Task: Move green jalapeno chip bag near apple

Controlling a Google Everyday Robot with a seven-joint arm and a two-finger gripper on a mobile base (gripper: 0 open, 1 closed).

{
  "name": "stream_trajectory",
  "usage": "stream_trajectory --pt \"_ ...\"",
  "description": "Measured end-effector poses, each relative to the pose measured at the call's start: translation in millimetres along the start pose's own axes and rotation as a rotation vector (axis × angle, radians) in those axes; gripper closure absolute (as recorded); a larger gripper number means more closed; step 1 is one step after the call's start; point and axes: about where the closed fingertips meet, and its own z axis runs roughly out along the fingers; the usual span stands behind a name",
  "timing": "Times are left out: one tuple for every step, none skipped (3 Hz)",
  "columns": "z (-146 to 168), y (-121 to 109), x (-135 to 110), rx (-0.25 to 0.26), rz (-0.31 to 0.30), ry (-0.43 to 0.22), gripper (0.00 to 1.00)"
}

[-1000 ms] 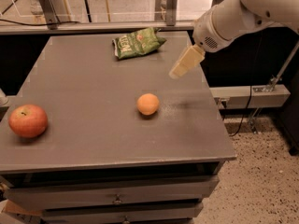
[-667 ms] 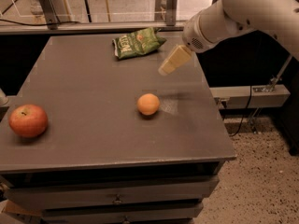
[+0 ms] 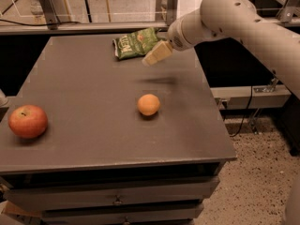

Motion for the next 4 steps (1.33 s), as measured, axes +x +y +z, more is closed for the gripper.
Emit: stream_trajectory --pt "32 -13 -2 0.014 0.065 -0.040 0.00" --pt "60 -23 -1 0.039 0.115 -0.061 0.00" --pt "85 -33 0 0.059 0.166 -0.072 0.00" --pt "97 -39 -10 0.066 0.187 -0.110 0.17"
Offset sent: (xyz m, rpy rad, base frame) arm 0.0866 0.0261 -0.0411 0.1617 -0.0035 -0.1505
